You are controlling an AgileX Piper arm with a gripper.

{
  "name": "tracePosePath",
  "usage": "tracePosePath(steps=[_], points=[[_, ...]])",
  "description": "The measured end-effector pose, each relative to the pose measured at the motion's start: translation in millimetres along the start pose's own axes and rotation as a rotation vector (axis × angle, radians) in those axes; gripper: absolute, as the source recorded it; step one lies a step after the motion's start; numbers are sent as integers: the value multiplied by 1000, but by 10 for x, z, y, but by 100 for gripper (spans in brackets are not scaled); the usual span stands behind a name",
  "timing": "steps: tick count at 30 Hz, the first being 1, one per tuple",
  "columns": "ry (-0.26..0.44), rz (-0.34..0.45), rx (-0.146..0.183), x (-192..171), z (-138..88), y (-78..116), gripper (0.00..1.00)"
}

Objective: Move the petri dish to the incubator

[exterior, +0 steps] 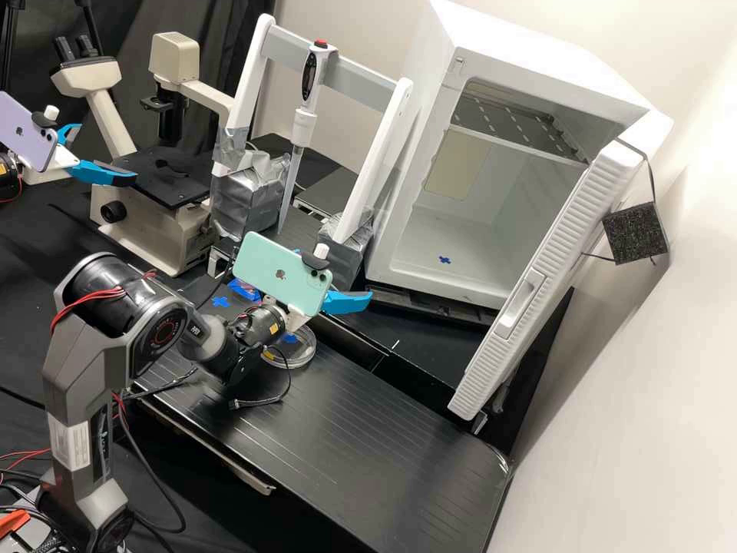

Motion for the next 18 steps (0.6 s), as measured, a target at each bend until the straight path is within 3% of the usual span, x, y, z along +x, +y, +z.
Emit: tracePosePath(steps=[11,14,18], points=[[4,4,-4,-41,19,-2,100],[4,19,-12,-177,65,41,100],[12,64,8,-472,129,114,100]])
